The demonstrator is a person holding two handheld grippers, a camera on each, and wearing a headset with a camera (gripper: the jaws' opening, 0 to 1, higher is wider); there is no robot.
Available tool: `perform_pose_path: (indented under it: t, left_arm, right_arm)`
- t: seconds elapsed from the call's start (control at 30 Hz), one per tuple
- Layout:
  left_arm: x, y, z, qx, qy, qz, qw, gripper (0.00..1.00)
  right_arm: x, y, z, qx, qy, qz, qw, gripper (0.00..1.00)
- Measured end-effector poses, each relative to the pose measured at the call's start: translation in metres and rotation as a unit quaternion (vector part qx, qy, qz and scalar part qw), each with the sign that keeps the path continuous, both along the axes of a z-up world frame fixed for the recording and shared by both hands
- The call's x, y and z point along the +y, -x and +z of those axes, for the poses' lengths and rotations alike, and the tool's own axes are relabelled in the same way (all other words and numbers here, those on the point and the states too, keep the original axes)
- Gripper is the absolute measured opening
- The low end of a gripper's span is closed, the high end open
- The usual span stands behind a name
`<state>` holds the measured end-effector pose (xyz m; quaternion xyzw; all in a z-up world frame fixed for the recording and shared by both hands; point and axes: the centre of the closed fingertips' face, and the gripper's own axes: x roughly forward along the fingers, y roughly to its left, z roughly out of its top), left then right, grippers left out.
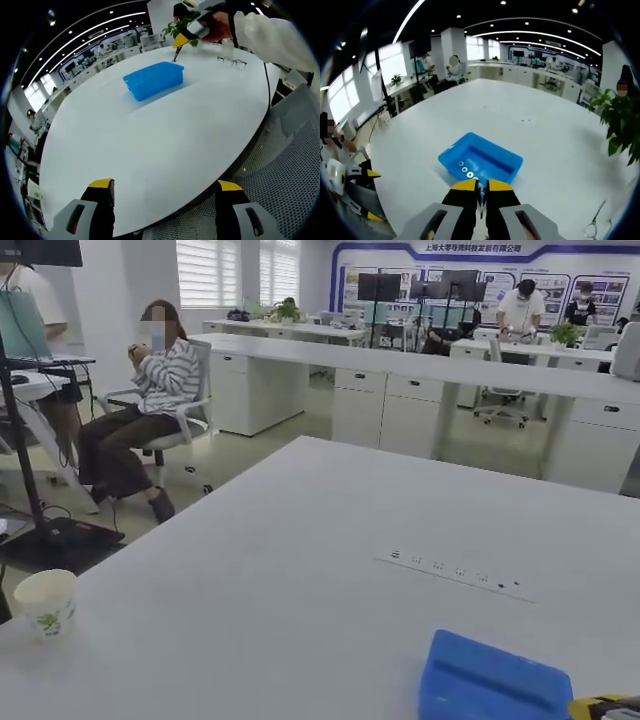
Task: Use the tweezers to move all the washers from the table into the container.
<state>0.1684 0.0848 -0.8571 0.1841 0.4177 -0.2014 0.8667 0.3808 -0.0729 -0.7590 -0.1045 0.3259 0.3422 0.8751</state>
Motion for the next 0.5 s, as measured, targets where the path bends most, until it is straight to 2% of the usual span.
perform_pose_path:
  t: [0.3,0.5]
  left_arm:
    - [0.002,0.0,-0.002,0.005,-0.004,0.006,1.0,0.84]
    - [0.004,-0.001,-0.002,0.005,-0.005,0.011,0.9999,0.84]
  right_arm:
    - [0.005,-0.012,-0.024,0.024,0.024,0.015,0.9993,0.01]
    - [0.008,-0.017,-0.035,0.034,0.032,0.023,0.9986,0.01]
